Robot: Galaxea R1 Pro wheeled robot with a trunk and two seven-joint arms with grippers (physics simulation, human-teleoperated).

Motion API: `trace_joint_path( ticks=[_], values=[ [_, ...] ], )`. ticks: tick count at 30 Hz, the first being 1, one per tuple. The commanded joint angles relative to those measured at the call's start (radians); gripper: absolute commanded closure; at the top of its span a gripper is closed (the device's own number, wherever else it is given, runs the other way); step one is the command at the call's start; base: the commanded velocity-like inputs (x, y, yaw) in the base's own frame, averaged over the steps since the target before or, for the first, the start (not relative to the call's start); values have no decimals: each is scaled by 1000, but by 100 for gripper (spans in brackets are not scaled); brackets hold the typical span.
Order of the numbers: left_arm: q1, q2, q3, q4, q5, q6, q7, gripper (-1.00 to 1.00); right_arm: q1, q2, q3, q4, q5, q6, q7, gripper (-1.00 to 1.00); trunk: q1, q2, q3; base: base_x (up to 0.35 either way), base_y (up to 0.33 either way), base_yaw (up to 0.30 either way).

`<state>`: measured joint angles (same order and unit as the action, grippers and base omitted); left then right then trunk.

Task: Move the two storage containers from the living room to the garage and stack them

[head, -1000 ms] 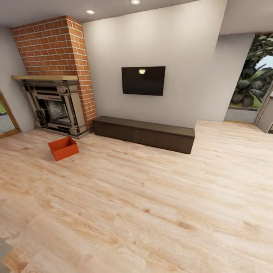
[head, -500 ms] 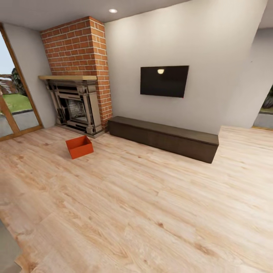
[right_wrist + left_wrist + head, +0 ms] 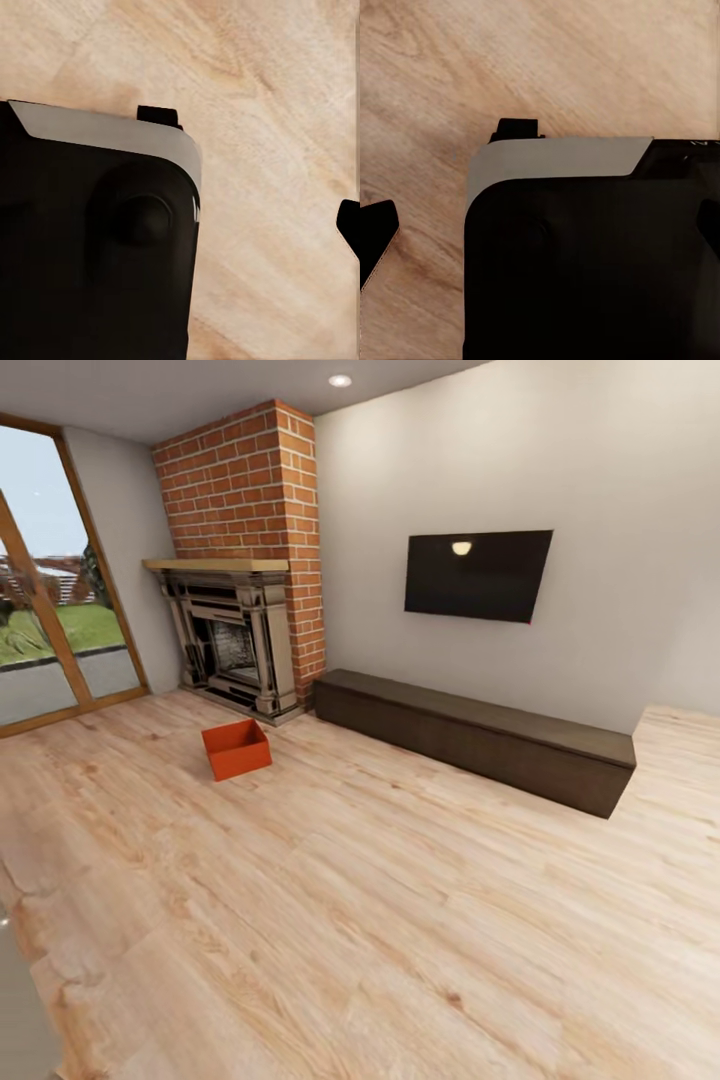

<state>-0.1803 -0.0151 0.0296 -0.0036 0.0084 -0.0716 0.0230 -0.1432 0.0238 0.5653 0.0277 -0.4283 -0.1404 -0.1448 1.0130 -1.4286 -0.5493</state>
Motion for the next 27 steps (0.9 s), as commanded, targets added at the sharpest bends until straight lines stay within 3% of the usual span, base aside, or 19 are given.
trace_joint_path(
  ticks=[1,27],
  values=[
    [-1,0,3,1,1,-4,2,-100,-1,1,8,3,-9,-5,-1,-100,1,0,-1,323,0,10],
    [-1,0,3,2,1,-4,3,-100,-1,3,8,3,-9,-5,-1,-100,1,0,-1,323,0,1]
  ],
)
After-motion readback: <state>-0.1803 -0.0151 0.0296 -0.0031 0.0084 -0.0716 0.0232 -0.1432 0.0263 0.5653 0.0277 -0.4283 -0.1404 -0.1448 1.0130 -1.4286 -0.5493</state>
